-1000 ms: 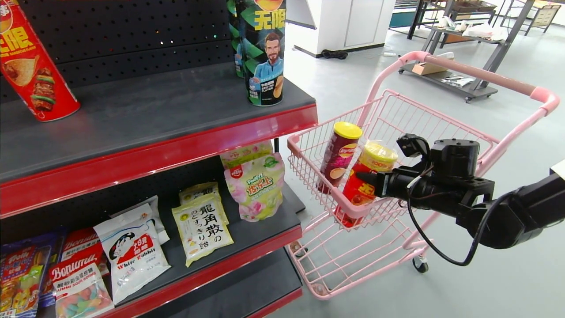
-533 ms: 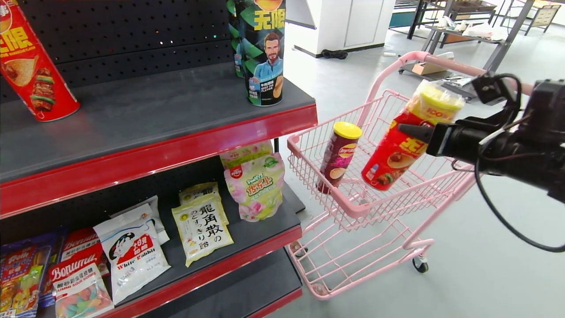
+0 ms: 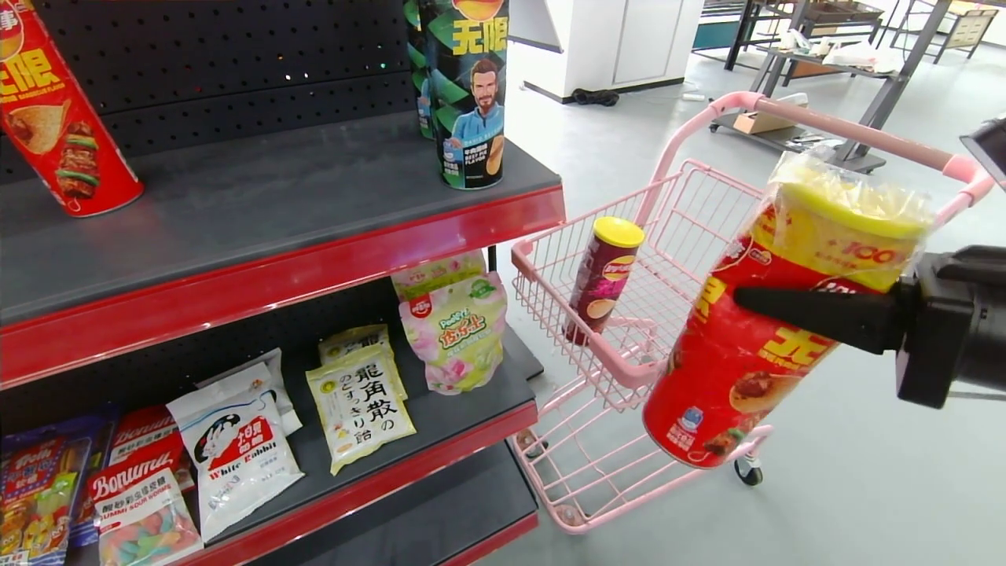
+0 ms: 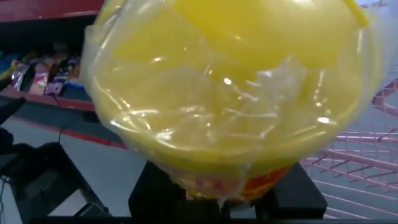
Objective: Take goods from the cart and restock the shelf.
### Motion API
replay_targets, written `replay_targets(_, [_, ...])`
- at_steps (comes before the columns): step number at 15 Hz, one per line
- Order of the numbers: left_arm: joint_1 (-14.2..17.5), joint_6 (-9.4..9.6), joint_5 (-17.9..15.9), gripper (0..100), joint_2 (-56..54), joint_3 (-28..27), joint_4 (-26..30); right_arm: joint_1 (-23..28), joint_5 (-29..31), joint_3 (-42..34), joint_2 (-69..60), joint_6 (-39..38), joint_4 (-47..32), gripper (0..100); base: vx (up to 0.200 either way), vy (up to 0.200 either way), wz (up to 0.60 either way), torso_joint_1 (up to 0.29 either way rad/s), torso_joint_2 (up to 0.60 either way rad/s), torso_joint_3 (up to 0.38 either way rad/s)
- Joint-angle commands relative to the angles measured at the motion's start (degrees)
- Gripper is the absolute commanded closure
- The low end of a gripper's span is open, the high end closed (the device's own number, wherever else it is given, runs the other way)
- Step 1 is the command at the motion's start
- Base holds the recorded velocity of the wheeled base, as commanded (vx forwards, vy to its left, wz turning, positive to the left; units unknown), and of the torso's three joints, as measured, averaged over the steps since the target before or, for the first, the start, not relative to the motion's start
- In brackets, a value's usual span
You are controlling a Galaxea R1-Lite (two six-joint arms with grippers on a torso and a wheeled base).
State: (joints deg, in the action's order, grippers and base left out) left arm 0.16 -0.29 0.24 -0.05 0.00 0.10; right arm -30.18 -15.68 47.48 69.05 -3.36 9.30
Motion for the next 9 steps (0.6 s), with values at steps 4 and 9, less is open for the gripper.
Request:
replay_targets(4, [0.0, 0.03, 0.0, 0, 0.0, 0.0, 0.0, -0.1, 5.5, -1.4, 3.0, 7.4, 0.4, 100, 0.0, 0.0, 0.0, 0.0, 0.0, 0.0])
replay_targets(9, [0.0, 0.03, -0.1, 0, 0.0, 0.0, 0.0, -0.1, 5.0, -2.0, 2.1, 7.6, 0.3, 100, 0.0, 0.0, 0.0, 0.0, 0.0, 0.0])
